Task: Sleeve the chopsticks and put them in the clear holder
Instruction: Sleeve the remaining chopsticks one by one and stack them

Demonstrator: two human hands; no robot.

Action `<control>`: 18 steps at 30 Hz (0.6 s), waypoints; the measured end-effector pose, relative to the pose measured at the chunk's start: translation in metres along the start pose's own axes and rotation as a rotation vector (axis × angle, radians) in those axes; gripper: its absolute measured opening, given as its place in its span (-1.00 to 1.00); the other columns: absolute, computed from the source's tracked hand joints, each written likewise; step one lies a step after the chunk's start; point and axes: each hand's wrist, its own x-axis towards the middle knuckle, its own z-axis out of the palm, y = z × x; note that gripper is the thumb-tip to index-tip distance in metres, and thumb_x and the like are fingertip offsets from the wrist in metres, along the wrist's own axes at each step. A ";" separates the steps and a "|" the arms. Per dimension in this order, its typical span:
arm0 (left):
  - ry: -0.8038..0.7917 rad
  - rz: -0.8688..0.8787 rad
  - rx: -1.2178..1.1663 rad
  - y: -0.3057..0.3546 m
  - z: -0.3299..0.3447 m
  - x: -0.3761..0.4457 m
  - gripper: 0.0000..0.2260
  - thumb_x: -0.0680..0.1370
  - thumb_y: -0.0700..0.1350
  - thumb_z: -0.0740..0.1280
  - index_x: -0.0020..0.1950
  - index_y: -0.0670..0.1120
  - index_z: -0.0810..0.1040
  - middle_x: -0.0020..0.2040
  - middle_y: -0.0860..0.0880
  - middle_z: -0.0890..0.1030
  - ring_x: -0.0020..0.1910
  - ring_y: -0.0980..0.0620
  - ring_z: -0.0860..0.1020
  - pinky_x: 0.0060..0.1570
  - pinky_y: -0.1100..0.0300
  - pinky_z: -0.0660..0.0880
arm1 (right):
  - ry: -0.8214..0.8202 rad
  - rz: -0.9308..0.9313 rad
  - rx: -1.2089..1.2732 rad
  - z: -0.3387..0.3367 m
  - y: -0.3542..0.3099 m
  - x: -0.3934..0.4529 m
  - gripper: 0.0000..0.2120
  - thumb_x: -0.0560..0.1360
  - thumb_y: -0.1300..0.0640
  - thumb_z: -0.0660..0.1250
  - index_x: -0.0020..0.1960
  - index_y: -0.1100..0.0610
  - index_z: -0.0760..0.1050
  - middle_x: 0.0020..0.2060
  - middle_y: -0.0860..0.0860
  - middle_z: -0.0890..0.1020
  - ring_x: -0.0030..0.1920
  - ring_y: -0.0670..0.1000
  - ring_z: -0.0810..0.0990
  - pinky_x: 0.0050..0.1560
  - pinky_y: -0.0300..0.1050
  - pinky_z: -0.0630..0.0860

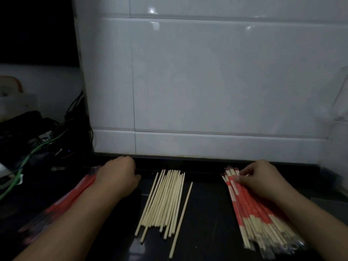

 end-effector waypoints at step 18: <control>-0.046 -0.038 -0.016 0.000 0.000 0.002 -0.74 0.54 -0.13 0.32 0.21 0.01 0.60 0.12 -0.08 0.65 0.12 -0.11 0.60 0.08 0.10 0.51 | -0.426 -0.912 -0.067 0.024 -0.068 -0.077 -0.73 0.55 0.21 0.33 0.15 -0.08 0.63 0.00 -0.33 0.45 0.06 -0.33 0.49 0.07 -0.50 0.36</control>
